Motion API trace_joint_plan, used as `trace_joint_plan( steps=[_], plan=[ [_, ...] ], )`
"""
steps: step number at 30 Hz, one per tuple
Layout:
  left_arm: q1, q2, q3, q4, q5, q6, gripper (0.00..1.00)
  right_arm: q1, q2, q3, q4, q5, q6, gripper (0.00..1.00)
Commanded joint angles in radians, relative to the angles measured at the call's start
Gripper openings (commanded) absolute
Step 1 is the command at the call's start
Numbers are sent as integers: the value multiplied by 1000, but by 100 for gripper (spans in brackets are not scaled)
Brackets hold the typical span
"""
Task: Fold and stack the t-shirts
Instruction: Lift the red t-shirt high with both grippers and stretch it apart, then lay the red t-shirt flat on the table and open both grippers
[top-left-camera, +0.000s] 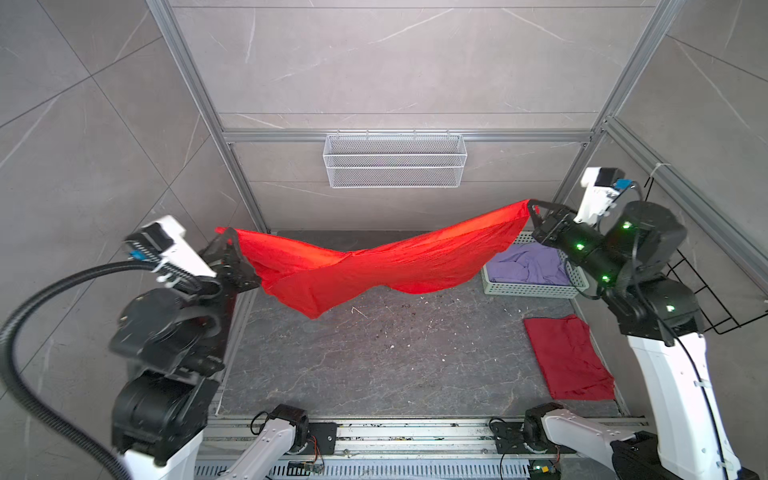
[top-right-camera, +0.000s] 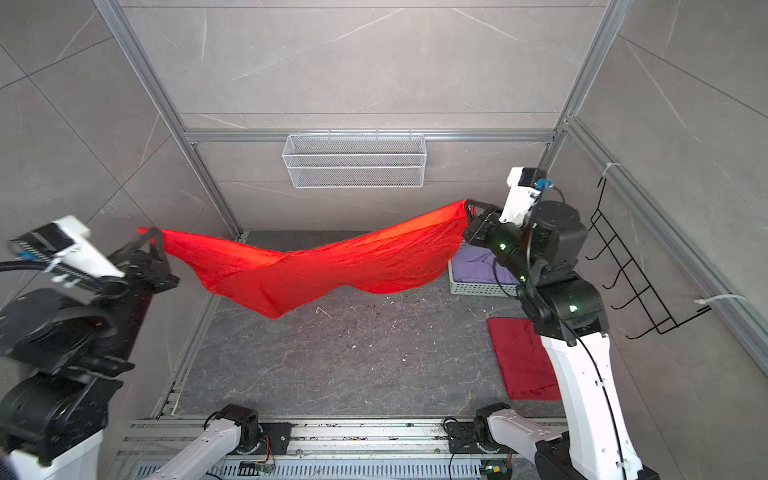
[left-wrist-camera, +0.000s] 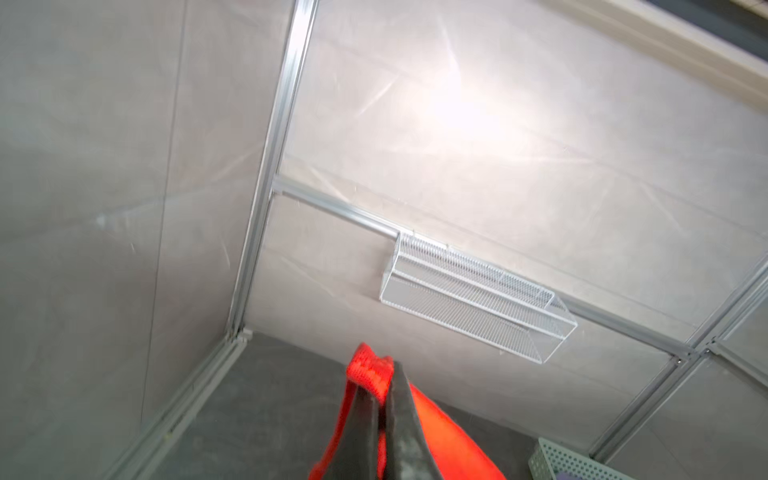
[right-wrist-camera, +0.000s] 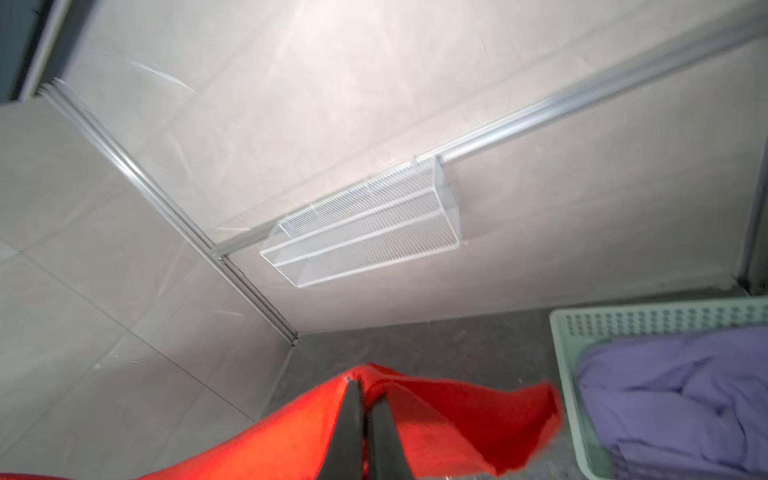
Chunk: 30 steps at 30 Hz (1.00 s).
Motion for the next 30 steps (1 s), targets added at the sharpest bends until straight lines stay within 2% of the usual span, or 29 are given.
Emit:
trace_joint_plan(
  steps=[1, 6, 10, 13, 17, 21, 26, 30],
  plan=[
    [5, 15, 170, 121, -20, 211, 0, 2, 25, 154, -17, -54, -75, 0],
    [5, 96, 401, 116, -14, 340, 0, 2, 82, 341, -17, -95, -86, 0],
    [4, 146, 469, 156, -26, 410, 0, 1, 144, 446, -17, -105, -81, 0],
    [3, 180, 440, 206, -72, 451, 0, 2, 182, 439, 20, -111, -62, 0],
    [-2, 213, 280, 346, -152, 523, 0, 2, 244, 379, 93, -132, -22, 0],
    [-1, 295, 219, 439, -209, 592, 0, 2, 346, 416, 95, -135, -9, 0],
    [9, 433, 218, 558, -252, 682, 0, 2, 485, 512, 94, -139, -7, 0],
    [106, 587, 306, 595, -254, 677, 0, 2, 610, 629, 101, -133, 8, 0]
  ],
)
